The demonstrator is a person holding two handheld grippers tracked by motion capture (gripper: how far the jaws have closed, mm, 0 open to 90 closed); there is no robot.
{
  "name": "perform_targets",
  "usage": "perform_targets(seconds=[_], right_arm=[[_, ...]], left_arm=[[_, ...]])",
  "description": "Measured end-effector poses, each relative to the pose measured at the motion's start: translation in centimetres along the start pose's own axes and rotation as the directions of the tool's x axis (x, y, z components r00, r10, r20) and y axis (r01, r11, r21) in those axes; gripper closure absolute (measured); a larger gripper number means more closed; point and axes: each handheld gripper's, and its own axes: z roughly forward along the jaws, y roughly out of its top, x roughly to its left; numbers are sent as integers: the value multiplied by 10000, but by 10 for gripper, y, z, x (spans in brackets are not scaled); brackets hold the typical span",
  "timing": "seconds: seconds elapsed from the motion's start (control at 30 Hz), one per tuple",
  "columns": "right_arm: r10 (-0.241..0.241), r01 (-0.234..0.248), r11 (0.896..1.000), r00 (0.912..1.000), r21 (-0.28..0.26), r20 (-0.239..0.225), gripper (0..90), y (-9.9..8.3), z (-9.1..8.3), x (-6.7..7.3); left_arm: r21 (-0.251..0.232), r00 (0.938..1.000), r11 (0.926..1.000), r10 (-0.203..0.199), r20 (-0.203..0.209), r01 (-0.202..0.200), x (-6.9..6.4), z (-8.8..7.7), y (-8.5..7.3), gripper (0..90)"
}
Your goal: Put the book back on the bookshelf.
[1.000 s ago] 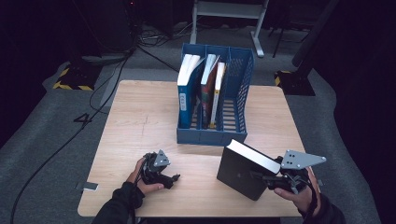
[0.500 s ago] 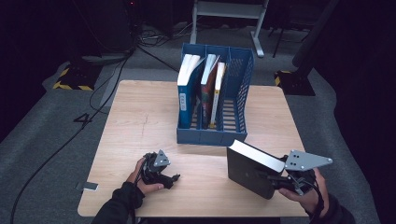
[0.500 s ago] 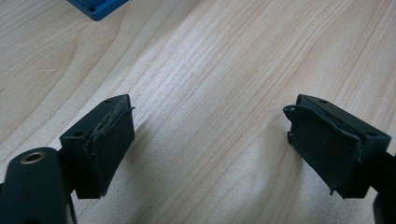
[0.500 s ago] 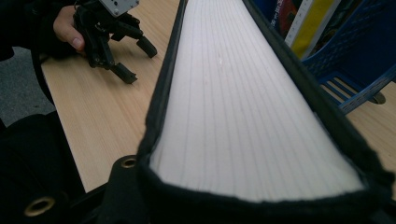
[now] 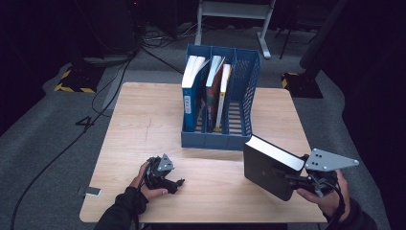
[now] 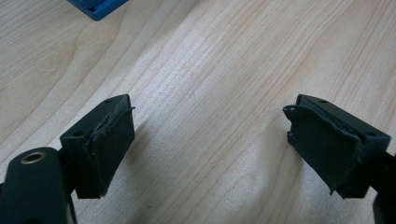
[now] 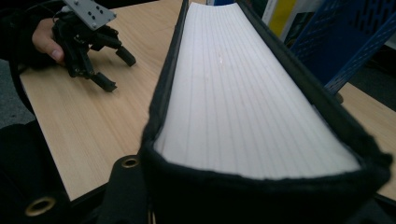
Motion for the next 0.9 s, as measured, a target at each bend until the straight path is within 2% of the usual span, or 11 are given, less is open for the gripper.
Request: perform_targets(seconds=[0.3, 0.9], right_arm=[[-68, 94, 9990, 9982, -428, 595, 533, 12, -15, -7], [257, -119, 9951, 9898, -985, 1400, 534, 37, -17, -28]], left_arm=[[-3, 10000, 10000, -1, -1, 1, 0, 0, 0, 145], [-4, 10000, 10000, -4, 3, 4, 0, 0, 0, 145]])
